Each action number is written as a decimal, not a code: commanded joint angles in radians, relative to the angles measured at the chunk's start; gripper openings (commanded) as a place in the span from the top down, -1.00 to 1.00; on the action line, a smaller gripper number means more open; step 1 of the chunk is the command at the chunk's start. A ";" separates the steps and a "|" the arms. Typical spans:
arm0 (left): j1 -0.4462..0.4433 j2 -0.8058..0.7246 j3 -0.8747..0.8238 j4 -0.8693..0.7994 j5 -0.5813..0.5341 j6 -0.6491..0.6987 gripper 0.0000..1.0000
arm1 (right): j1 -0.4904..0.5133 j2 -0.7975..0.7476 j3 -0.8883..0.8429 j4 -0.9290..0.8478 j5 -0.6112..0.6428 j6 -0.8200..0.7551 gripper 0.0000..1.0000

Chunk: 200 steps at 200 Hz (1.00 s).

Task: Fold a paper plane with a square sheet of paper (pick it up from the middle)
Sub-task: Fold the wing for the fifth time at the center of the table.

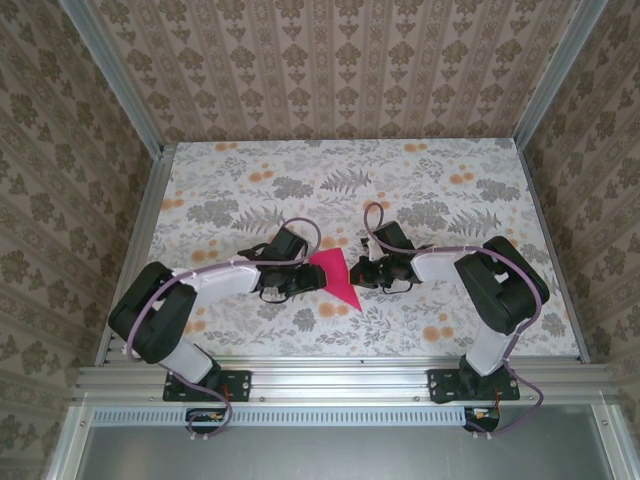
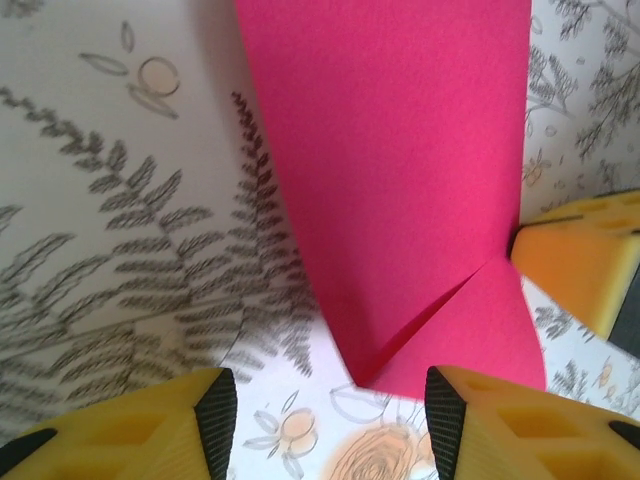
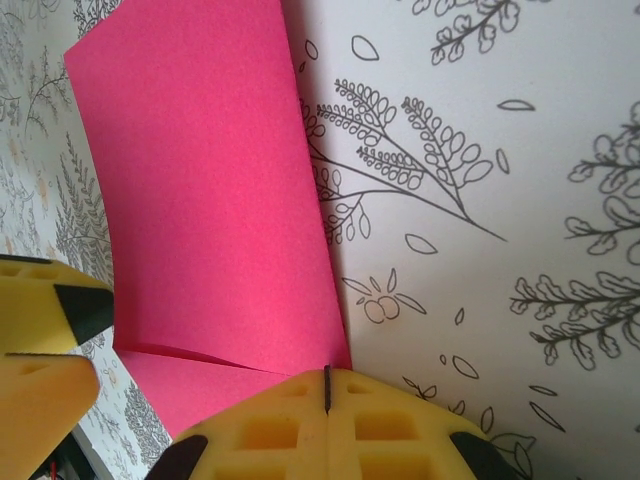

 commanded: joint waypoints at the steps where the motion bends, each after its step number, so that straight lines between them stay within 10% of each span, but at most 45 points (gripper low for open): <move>1: -0.002 0.033 0.027 0.075 0.028 -0.060 -0.11 | -0.008 0.037 -0.026 -0.015 0.009 0.008 0.91; 90: -0.004 0.132 0.072 0.168 0.036 -0.112 0.13 | -0.015 0.036 -0.033 -0.022 0.008 -0.008 0.86; 200: -0.003 0.091 0.094 0.122 0.013 -0.162 0.91 | -0.017 -0.079 -0.003 -0.120 0.048 -0.138 0.60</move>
